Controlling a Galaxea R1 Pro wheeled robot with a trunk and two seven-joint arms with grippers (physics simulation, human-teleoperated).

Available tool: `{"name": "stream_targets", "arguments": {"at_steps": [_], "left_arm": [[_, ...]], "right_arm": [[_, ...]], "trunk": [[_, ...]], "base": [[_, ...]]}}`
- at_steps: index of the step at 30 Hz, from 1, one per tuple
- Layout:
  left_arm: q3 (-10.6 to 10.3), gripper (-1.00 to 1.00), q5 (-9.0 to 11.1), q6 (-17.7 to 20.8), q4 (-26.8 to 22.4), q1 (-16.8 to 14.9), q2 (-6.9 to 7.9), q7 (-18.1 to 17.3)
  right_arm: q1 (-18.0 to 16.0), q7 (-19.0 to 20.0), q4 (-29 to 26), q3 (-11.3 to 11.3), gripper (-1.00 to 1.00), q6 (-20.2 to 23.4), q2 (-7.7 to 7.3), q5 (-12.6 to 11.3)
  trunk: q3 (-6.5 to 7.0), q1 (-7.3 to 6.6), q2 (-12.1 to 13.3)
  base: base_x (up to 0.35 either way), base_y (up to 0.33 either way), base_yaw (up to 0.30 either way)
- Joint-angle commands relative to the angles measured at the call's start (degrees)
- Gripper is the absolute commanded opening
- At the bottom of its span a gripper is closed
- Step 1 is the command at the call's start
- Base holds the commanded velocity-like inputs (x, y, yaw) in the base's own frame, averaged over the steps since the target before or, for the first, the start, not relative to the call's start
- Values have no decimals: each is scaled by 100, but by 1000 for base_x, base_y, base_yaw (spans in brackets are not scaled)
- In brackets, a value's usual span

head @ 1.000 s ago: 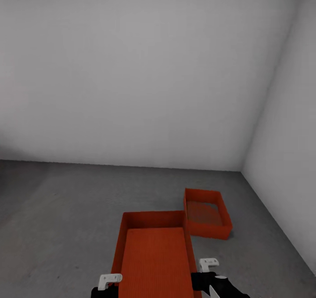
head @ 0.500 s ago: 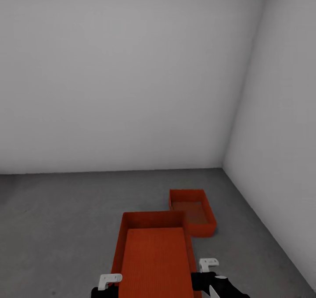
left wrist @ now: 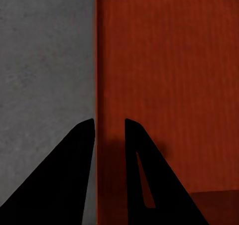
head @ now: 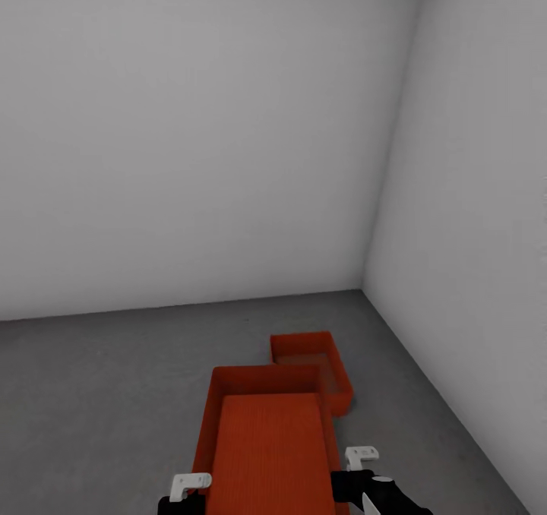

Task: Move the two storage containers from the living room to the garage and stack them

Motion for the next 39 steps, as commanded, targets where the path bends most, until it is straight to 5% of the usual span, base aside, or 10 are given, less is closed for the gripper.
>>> {"name": "stream_targets", "arguments": {"at_steps": [1,39], "left_arm": [[-59,-100,34,-124,-20,-5,133,-4],[-59,-100,34,-124,-16,-5,128,-3]], "right_arm": [[-1,432,15,67,-100,35,-24,-68],[-1,424,15,76,-100,35,-24,-68]], "trunk": [[-6,2,-3],[-6,2,-3]], "base": [[223,-159,-166],[289,-88,-32]]}}
